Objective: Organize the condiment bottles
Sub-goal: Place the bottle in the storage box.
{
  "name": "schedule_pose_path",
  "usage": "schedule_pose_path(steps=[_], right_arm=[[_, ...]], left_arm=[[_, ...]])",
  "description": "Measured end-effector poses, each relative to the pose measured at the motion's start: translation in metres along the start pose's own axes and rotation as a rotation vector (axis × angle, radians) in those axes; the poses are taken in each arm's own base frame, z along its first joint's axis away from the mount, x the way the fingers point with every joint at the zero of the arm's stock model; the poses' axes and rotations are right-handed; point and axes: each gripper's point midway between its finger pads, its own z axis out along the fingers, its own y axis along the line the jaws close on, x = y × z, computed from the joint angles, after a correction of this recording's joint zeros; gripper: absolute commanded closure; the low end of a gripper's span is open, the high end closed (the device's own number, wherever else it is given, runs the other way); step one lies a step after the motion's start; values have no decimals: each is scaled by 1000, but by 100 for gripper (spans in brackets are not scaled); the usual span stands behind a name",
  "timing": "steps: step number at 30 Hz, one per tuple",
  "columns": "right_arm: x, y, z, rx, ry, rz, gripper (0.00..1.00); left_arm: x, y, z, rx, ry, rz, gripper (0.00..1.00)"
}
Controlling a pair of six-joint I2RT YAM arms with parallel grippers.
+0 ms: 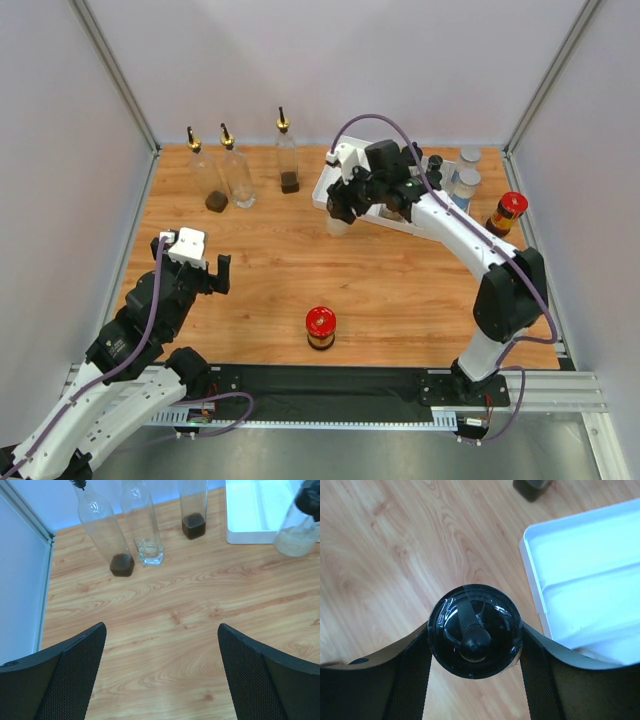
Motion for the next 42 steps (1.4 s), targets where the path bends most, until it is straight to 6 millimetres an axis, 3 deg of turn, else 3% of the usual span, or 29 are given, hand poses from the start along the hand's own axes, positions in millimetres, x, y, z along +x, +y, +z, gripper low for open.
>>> schedule_pose_path(steps=[5, 8, 11, 16, 24, 42], right_arm=[[22, -12, -36, 3, 9, 42, 93], [40, -37, -52, 36, 30, 98, 93], [58, -63, -63, 84, 44, 145, 94], [71, -84, -74, 129, 53, 185, 94], [81, -100, -79, 157, 59, 212, 94], [91, -124, -66, 214, 81, 153, 95]], left_arm=[[0, 0, 0, 0, 0, 0, 0], [0, 0, 0, 0, 0, 0, 0], [0, 0, 0, 1, 0, 0, 0], [0, 0, 0, 0, 0, 0, 0], [3, -1, 1, 1, 5, 3, 0], [3, -1, 2, 1, 5, 3, 0]])
